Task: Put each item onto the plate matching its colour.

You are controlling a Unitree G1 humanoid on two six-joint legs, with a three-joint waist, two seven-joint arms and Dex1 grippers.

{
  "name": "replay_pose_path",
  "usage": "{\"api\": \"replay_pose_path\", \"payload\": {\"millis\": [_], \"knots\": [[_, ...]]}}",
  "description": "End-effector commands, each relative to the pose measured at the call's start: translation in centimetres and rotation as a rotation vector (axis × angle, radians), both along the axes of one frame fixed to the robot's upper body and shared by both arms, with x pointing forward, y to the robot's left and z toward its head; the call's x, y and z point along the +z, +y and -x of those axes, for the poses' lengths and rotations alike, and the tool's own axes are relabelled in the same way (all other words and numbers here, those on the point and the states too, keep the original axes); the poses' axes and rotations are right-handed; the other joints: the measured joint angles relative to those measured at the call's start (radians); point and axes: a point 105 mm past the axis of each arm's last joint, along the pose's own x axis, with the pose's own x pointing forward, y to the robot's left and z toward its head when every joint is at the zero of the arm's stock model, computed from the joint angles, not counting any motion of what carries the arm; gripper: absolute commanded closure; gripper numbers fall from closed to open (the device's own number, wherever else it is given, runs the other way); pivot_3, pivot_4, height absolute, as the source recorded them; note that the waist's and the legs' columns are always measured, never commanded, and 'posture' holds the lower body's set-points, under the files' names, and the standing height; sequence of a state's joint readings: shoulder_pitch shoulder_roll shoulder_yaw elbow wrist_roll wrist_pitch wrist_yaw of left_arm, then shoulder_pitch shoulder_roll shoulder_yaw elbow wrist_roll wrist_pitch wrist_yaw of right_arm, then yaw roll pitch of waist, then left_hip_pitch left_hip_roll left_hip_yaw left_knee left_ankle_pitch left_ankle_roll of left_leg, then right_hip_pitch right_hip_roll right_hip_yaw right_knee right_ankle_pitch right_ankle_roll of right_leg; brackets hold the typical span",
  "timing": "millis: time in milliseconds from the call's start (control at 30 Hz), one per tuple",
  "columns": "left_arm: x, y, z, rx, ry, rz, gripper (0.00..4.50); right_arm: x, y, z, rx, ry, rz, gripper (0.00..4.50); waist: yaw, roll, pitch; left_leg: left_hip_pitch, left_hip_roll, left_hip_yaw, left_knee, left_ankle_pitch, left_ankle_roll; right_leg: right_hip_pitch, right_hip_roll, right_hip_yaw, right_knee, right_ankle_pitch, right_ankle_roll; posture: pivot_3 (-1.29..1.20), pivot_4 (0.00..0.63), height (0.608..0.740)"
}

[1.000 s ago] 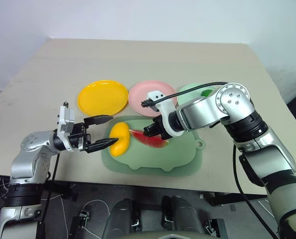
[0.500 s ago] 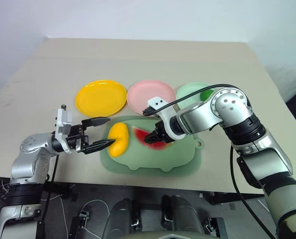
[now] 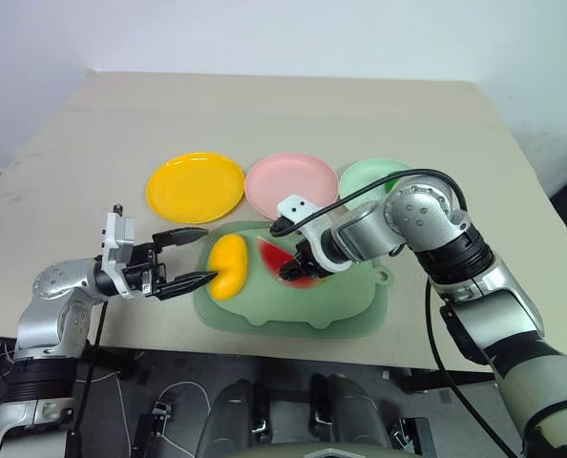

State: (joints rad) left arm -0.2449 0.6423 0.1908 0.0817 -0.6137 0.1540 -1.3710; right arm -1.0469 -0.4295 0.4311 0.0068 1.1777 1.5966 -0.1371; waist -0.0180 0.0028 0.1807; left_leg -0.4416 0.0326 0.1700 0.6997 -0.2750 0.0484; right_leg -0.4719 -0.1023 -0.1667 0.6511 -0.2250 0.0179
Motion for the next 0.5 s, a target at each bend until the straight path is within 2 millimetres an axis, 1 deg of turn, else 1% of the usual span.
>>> {"api": "replay_pose_path", "payload": {"millis": [33, 67, 300, 367, 500], "knots": [[0.96, -0.1, 0.12, -0.002, -0.031, 0.004, 0.0, -0.38, -0.33, -0.1, 0.008, -0.017, 0.037, 1.96, 0.0, 0.0, 0.0, 0.0, 0.0, 0.0, 0.0, 0.0, 0.0, 0.0, 0.0, 0.0, 0.0, 0.0, 0.0, 0.0, 0.15, 0.696], [0.98, -0.1, 0.11, -0.001, -0.03, 0.004, 0.0, -0.41, -0.34, -0.1, 0.01, -0.017, 0.037, 1.96, 0.0, 0.0, 0.0, 0.0, 0.0, 0.0, 0.0, 0.0, 0.0, 0.0, 0.0, 0.0, 0.0, 0.0, 0.0, 0.0, 0.15, 0.696], [1.11, 0.09, 0.14, 0.007, -0.026, 0.006, 0.0, -0.57, -0.17, -0.02, 0.025, 0.0, 0.013, 3.33, 0.0, -0.001, -0.001, 0.002, 0.0, 0.0, 0.0, -0.001, -0.002, 0.001, 0.0, 0.0, 0.0, 0.0, 0.0, 0.0, 0.15, 0.696], [1.08, 0.14, 0.1, 0.009, -0.025, 0.007, 0.0, -0.26, 0.07, 0.03, 0.033, 0.007, -0.014, 3.59, -0.001, -0.001, -0.001, 0.003, 0.0, 0.0, 0.0, -0.002, -0.003, 0.002, 0.0, 0.0, 0.0, 0.0, 0.0, 0.0, 0.15, 0.696], [1.0, -0.07, 0.24, 0.008, -0.025, 0.008, 0.0, 0.23, 0.1, 0.05, 0.047, 0.005, -0.033, 3.64, -0.001, -0.001, -0.001, 0.003, 0.0, 0.0, 0.0, -0.002, -0.003, 0.002, 0.0, 0.0, 0.0, 0.0, 0.0, 0.0, 0.15, 0.696]]}}
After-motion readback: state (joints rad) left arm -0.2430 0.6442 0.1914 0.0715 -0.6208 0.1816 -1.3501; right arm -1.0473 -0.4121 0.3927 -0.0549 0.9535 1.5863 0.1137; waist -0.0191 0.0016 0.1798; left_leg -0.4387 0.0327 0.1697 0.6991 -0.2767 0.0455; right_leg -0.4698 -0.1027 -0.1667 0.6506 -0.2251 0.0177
